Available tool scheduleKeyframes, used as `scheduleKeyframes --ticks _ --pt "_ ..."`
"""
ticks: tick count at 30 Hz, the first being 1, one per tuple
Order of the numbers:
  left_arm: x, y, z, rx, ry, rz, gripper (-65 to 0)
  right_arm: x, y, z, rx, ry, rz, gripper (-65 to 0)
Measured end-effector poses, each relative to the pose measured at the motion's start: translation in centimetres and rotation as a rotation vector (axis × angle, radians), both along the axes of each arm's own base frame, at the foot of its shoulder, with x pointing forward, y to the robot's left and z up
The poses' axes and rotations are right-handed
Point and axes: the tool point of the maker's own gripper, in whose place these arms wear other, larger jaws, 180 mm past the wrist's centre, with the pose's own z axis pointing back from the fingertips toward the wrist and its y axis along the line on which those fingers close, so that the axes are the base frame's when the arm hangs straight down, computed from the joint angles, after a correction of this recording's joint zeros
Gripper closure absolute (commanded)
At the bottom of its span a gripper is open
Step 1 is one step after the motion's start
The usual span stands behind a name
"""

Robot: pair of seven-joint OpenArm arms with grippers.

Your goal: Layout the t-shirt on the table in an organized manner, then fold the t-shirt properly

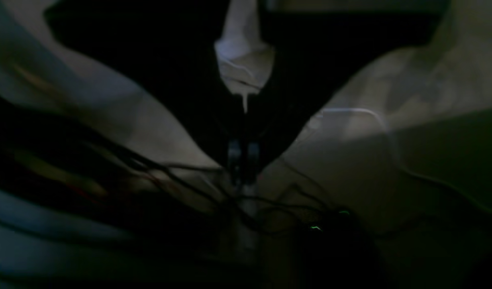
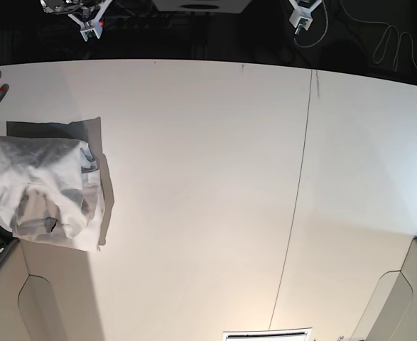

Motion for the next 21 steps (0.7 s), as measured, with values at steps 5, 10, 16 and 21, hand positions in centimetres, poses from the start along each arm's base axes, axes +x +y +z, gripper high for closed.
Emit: scheduleKeyframes --ticks 5,10,16,21 --pt "1.0 -0.5 -1.2 0.006 0.025 -0.015 0.0 1.5 2.5 -2.0 0.017 0.031 -0.063 0.0" --pt "2.7 1.9 -2.1 0.138 -0.022 -0.067 0.0 0.8 3.2 -3.6 0.001 0.031 -0.105 0.0" --pt "2.4 4.0 -2.7 0.225 0.006 -0.068 0.0 1.1 6.1 -4.0 0.039 0.043 -0.121 0.0" --pt "2.6 3.6 -2.7 0.220 0.002 -0.066 0.0 2.1 6.6 -3.9 0.053 0.021 -0.124 0.0"
